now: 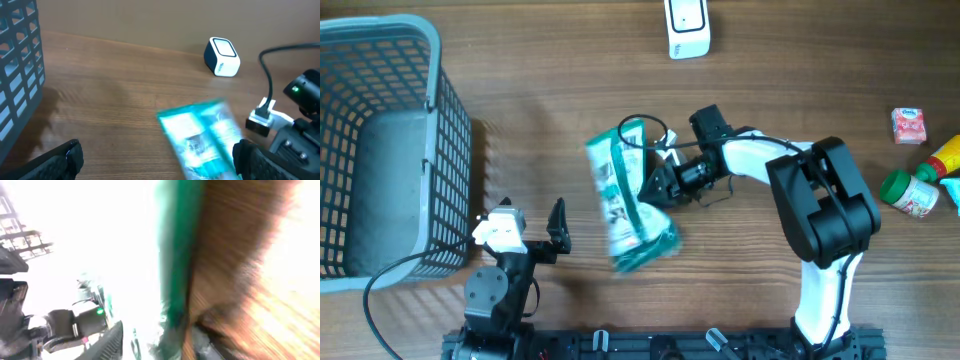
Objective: Scan the item barcode
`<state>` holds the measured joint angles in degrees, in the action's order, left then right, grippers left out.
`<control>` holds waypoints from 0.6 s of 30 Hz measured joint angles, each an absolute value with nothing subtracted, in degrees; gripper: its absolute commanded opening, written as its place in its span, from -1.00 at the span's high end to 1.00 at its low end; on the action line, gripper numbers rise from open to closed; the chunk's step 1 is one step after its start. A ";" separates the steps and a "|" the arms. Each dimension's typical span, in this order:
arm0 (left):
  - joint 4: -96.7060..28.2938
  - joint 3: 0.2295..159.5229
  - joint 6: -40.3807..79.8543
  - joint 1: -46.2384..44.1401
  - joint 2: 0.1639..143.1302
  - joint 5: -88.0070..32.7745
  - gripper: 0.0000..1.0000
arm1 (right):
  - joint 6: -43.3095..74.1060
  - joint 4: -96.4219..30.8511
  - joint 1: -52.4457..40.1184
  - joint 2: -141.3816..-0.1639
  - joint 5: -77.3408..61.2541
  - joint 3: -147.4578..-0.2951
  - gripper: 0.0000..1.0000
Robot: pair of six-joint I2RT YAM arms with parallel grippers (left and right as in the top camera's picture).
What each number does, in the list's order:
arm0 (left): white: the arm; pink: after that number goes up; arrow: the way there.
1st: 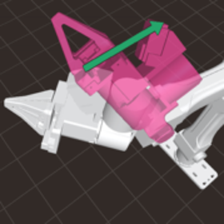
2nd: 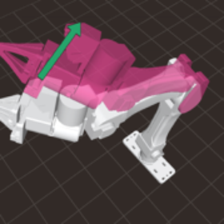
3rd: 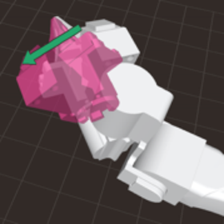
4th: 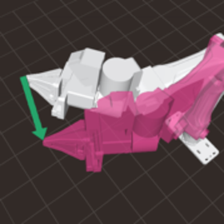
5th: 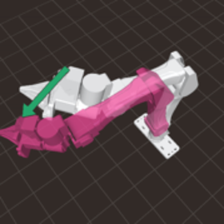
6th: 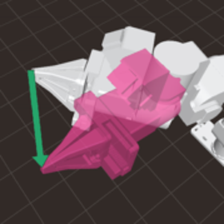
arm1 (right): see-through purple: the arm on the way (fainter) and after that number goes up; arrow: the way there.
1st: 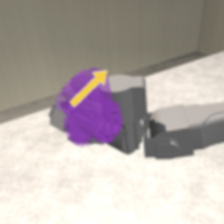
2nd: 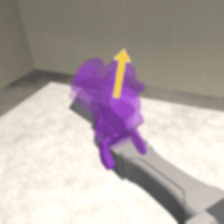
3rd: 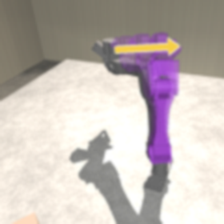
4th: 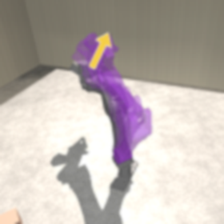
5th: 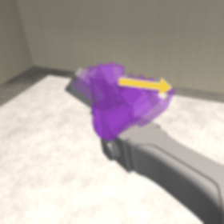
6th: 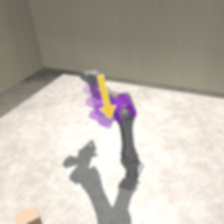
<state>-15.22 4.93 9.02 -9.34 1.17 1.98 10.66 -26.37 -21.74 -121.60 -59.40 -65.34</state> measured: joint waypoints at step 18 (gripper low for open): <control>-15.25 4.93 9.02 -9.37 1.17 1.98 -1.00 | 22.94 -17.72 -25.26 -120.29 -59.96 -66.76 -0.99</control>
